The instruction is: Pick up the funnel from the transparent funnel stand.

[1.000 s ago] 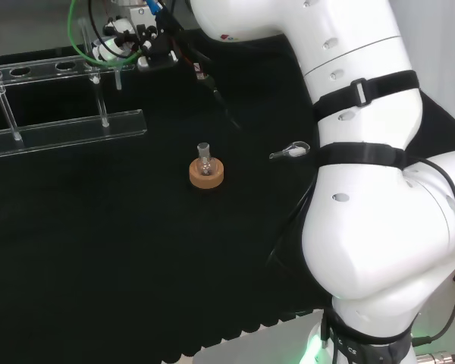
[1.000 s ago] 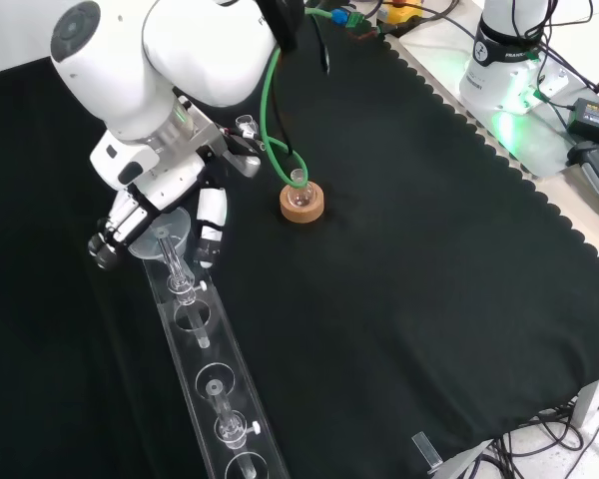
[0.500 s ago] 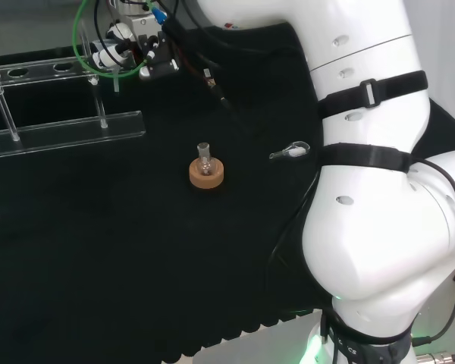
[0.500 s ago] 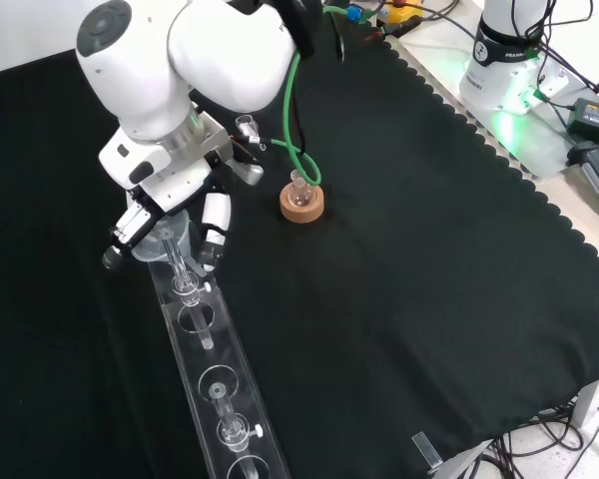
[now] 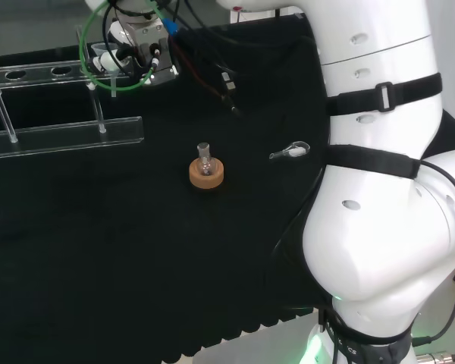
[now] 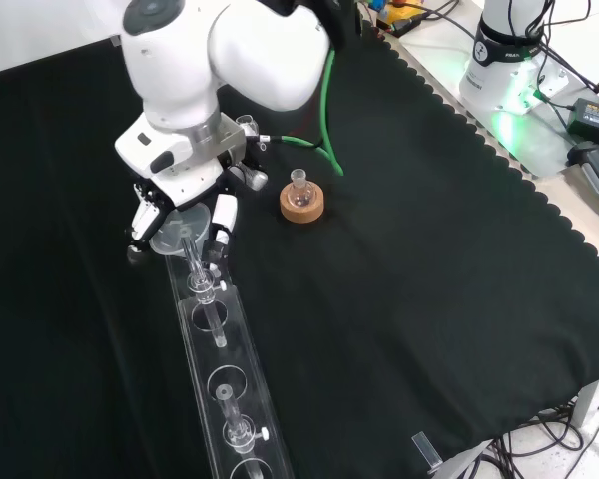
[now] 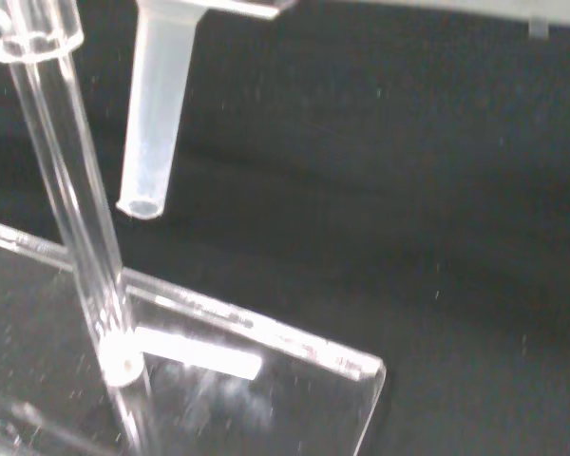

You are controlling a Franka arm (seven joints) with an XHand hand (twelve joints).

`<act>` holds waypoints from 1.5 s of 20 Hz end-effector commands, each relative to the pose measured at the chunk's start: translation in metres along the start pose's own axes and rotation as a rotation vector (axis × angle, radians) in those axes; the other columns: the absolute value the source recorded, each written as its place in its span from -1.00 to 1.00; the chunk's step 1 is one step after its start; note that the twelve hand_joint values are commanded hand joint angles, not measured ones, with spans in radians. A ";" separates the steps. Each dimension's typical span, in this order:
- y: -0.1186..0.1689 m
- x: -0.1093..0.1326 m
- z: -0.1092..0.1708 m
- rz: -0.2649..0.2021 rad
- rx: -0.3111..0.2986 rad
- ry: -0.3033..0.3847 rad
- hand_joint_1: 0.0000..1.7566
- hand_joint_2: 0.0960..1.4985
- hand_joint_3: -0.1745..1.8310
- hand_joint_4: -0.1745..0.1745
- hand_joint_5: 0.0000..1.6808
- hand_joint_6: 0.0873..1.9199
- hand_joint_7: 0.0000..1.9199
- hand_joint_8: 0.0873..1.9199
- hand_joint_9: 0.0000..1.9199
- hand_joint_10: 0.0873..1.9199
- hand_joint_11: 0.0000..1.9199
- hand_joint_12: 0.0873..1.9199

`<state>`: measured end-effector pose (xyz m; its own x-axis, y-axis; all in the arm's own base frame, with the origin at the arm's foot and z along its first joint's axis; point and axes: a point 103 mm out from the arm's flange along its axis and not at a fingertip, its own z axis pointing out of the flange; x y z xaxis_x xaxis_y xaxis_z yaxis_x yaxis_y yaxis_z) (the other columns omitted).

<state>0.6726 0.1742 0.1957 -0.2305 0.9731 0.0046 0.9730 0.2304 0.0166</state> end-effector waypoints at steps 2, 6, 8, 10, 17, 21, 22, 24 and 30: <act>-0.002 0.004 -0.018 -0.067 -0.239 -0.147 0.09 0.18 -0.76 -1.00 0.03 -0.33 0.40 0.07 0.81 -0.08 0.90 0.12; -0.012 0.005 -0.025 -0.108 -0.342 -0.210 0.35 0.23 -0.78 -1.00 0.51 -0.58 0.65 -0.10 0.93 -0.17 0.99 0.07; -0.012 0.004 -0.031 -0.121 -0.384 -0.170 0.38 0.21 -0.78 -1.00 0.62 -0.73 0.70 -0.13 0.95 -0.19 0.98 0.03; -0.014 -0.001 -0.043 -0.122 -0.419 -0.159 0.39 0.19 -0.78 -1.00 0.67 -0.80 0.73 -0.15 0.96 -0.20 0.96 0.01; -0.029 -0.034 -0.093 -0.071 -0.544 -0.074 0.40 0.16 -0.74 -1.00 0.74 -0.93 0.75 -0.18 0.99 -0.24 0.95 0.00; -0.043 -0.042 -0.133 -0.046 -0.625 -0.005 0.40 0.14 -0.73 -1.00 0.75 -0.95 0.75 -0.19 0.99 -0.24 0.95 0.00; -0.051 -0.046 -0.146 -0.046 -0.647 0.007 0.40 0.14 -0.73 -1.00 0.75 -0.95 0.75 -0.19 0.99 -0.24 0.95 0.00; -0.065 -0.053 -0.168 -0.040 -0.677 0.025 0.40 0.12 -0.70 -1.00 0.76 -0.98 0.75 -0.19 1.00 -0.24 0.95 0.00; -0.117 -0.065 -0.209 -0.017 -0.720 0.026 0.40 -0.04 -0.48 -1.00 0.82 -1.00 0.76 -0.20 1.00 -0.25 0.95 0.00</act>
<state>0.6155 0.1073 0.3690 -0.2449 0.9691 0.0305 0.7548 0.1708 0.6333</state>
